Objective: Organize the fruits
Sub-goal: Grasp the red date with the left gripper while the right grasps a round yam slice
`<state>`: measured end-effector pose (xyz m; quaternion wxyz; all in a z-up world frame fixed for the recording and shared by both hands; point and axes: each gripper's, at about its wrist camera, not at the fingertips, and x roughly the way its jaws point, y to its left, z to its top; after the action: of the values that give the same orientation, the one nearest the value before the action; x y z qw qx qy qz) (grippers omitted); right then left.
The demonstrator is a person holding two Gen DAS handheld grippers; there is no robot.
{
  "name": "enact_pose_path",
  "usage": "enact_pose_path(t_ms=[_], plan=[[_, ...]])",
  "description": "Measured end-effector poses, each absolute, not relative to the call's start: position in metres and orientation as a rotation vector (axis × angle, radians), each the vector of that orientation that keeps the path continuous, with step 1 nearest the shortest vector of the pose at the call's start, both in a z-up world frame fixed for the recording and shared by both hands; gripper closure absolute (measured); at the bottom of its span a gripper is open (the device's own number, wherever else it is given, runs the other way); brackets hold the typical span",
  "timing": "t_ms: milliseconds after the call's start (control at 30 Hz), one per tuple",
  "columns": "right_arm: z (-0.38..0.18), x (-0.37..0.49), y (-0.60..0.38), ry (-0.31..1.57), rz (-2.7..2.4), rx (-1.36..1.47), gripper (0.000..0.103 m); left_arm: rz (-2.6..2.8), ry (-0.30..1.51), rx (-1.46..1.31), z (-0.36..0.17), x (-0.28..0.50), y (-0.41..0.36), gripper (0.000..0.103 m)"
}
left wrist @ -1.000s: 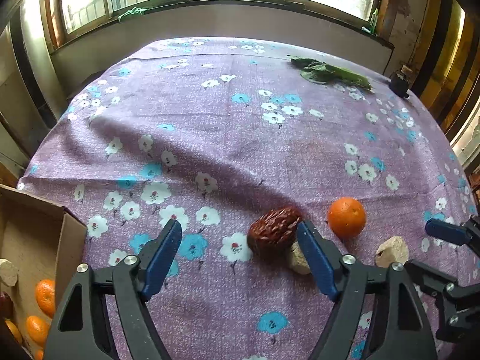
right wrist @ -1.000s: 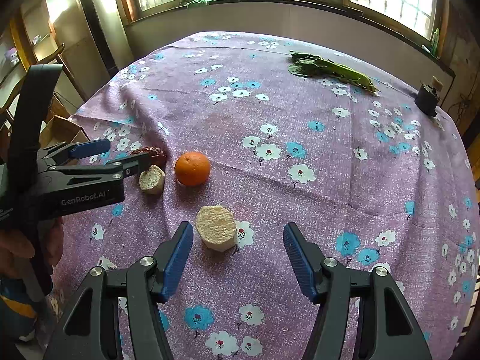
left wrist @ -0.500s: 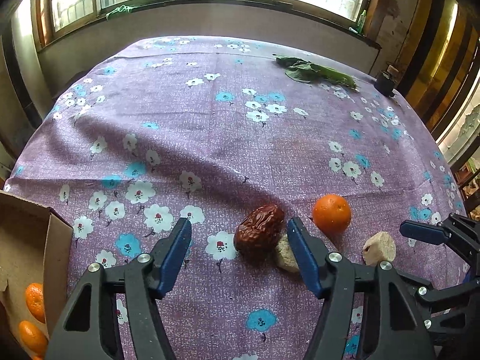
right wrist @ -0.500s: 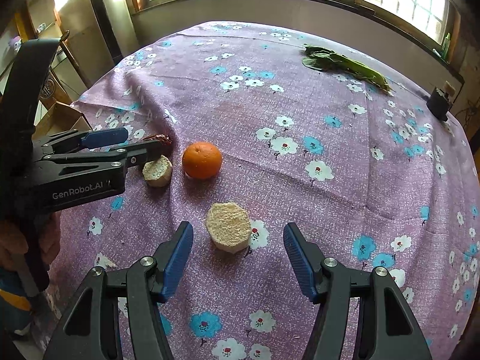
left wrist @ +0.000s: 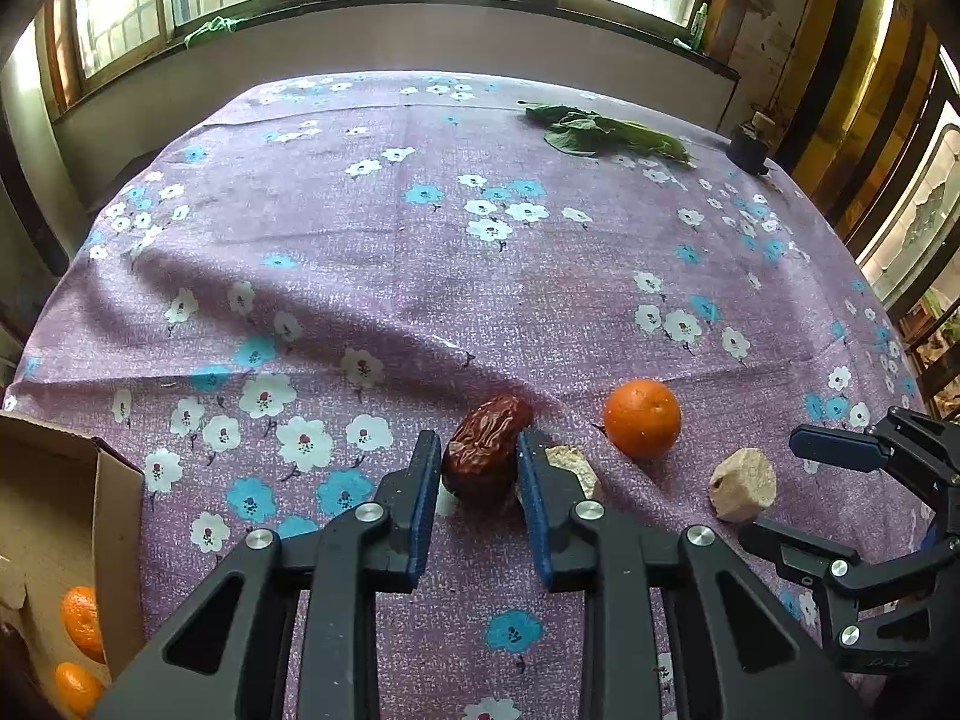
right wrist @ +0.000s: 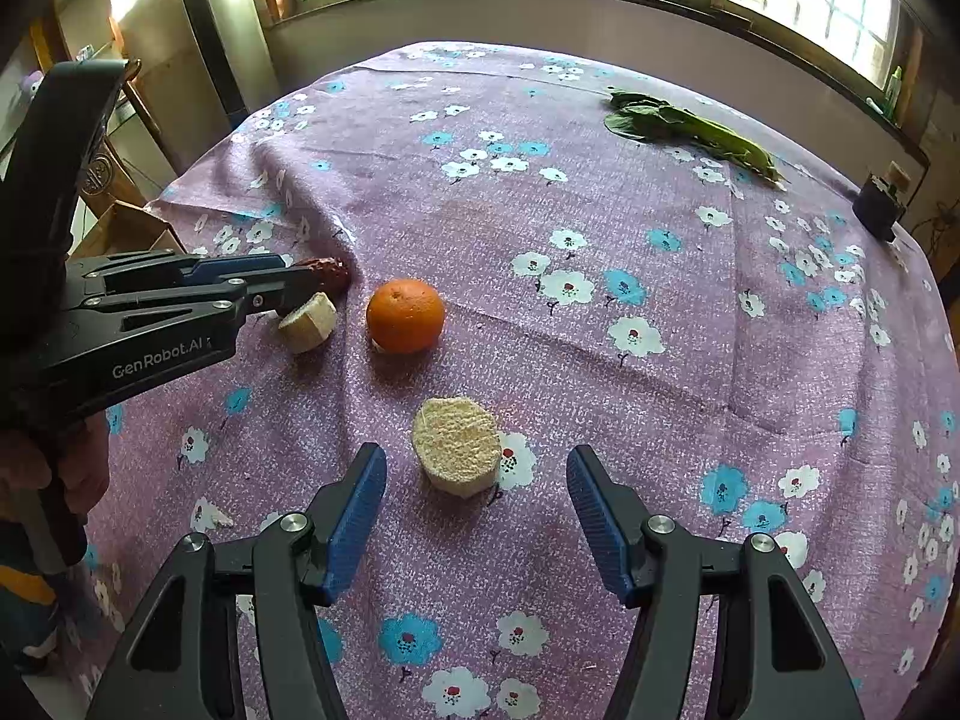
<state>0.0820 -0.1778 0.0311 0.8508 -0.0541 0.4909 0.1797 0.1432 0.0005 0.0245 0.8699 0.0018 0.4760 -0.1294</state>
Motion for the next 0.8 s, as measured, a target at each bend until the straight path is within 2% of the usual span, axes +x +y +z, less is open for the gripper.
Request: enact_pose_path(t_ms=[400, 467, 500, 533, 600, 633, 667, 700, 800], plan=[[0.033, 0.082, -0.172, 1.034, 0.388, -0.123, 0.036, -0.222, 1.03, 0.027, 0.024, 0.135, 0.017, 0.076], [0.033, 0.081, -0.172, 1.033, 0.388, -0.122, 0.036, -0.231, 1.028, 0.055, 0.022, 0.133, 0.012, 0.064], [0.033, 0.081, -0.172, 1.033, 0.387, -0.123, 0.036, -0.23, 1.026, 0.069, 0.021, 0.133, 0.009, 0.05], [0.033, 0.082, -0.173, 1.032, 0.384, -0.124, 0.036, -0.22, 1.022, 0.083, 0.02, 0.133, 0.008, 0.046], [0.031, 0.083, -0.174, 1.035, 0.384, -0.12, 0.036, -0.191, 1.018, 0.093, 0.018, 0.134, 0.009, 0.046], [0.03, 0.084, -0.174, 1.036, 0.384, -0.121, 0.036, -0.188, 1.023, 0.084, 0.017, 0.136, 0.011, 0.05], [0.029, 0.084, -0.174, 1.034, 0.382, -0.122, 0.036, -0.19, 1.03, 0.072, 0.015, 0.137, 0.013, 0.057], [0.028, 0.086, -0.173, 1.033, 0.381, -0.12, 0.036, -0.189, 1.039, 0.066, 0.014, 0.139, 0.014, 0.074], [0.022, 0.093, -0.171, 1.038, 0.382, -0.106, 0.036, -0.186, 1.039, 0.056, 0.013, 0.138, 0.016, 0.074]])
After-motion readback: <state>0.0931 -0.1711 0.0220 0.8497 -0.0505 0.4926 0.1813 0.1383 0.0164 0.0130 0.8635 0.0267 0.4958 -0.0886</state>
